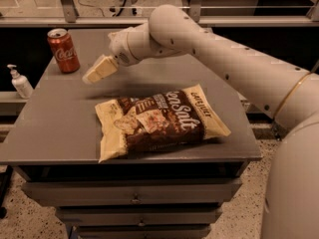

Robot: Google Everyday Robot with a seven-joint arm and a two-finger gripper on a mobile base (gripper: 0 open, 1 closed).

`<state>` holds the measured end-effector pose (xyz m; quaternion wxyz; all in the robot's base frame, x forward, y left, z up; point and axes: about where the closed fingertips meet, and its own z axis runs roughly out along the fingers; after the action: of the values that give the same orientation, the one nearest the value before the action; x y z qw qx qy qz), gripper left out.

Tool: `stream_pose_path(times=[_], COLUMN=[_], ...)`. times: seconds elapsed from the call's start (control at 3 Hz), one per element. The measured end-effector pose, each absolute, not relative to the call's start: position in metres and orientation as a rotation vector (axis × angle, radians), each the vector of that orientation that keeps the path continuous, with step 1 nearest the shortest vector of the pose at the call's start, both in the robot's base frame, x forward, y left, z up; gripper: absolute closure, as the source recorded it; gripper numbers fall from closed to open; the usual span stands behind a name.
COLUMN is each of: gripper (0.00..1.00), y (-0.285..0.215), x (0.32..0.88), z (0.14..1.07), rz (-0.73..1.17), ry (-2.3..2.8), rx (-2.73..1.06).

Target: Move coke can near green can

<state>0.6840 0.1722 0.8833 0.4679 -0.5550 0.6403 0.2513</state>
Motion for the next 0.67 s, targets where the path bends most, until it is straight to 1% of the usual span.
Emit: stream_pose_path(times=[0.67], gripper=[0.0], y=[0.228], x=[0.728], z=[0.881], rz=[0.692], ry=[1.459], rx=[-1.254])
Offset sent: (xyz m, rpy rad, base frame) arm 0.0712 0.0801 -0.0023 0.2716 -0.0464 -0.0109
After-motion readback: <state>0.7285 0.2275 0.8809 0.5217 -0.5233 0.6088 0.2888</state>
